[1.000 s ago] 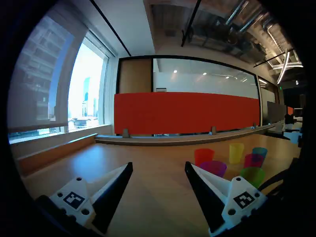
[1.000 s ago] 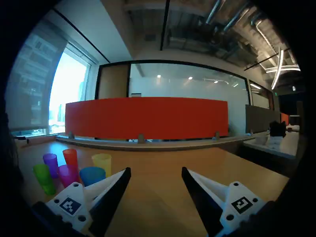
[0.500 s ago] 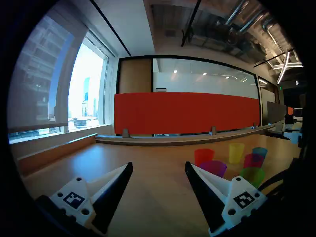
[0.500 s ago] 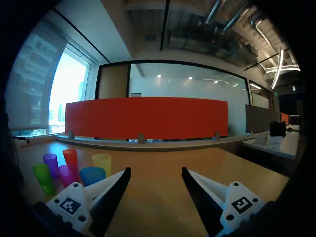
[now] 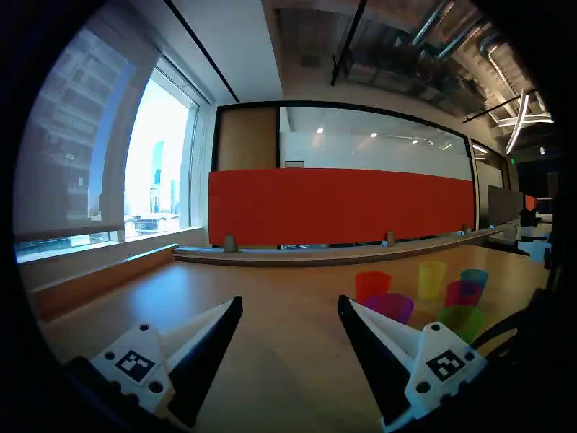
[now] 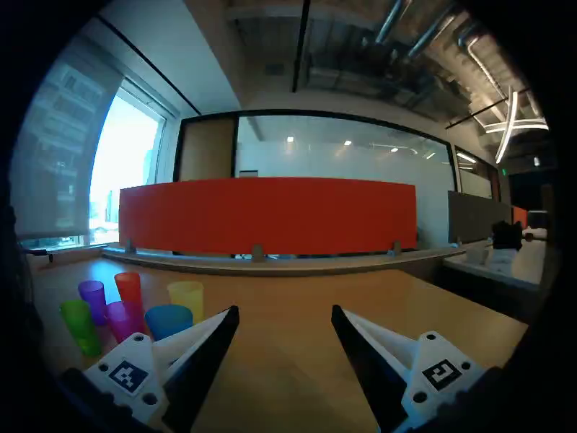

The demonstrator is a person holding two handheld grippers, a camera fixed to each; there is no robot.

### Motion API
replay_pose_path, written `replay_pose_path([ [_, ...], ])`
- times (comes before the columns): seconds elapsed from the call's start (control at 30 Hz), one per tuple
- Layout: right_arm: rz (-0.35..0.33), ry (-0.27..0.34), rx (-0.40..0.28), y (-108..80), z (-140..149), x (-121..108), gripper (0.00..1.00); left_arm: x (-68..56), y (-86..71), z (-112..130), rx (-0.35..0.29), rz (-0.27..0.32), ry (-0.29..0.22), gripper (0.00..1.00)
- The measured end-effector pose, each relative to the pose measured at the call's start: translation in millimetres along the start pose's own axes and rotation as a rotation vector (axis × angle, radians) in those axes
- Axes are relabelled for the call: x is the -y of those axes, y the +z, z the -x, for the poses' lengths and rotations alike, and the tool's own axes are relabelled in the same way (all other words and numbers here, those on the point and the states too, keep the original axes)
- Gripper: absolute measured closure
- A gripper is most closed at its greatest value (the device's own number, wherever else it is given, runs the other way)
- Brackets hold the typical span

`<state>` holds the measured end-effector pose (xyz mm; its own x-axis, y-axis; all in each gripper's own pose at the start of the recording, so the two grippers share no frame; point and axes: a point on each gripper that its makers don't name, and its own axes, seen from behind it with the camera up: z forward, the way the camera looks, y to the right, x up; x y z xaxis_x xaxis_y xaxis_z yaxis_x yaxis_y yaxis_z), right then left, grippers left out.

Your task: Pour water

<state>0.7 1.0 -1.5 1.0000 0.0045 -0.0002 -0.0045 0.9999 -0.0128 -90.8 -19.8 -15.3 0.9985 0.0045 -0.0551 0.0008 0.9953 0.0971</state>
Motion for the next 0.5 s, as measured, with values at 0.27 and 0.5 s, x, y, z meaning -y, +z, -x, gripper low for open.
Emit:
replay_pose_path([
  [0.27,0.000,0.000,0.000,0.1,0.0,-0.1,0.01,1.2,-0.8,0.3,0.000,0.000,-0.001,0.02],
  [0.5,0.000,0.000,0.000,-0.2,-0.2,0.2,0.01,0.7,-0.5,0.5,0.000,0.000,0.000,0.02],
])
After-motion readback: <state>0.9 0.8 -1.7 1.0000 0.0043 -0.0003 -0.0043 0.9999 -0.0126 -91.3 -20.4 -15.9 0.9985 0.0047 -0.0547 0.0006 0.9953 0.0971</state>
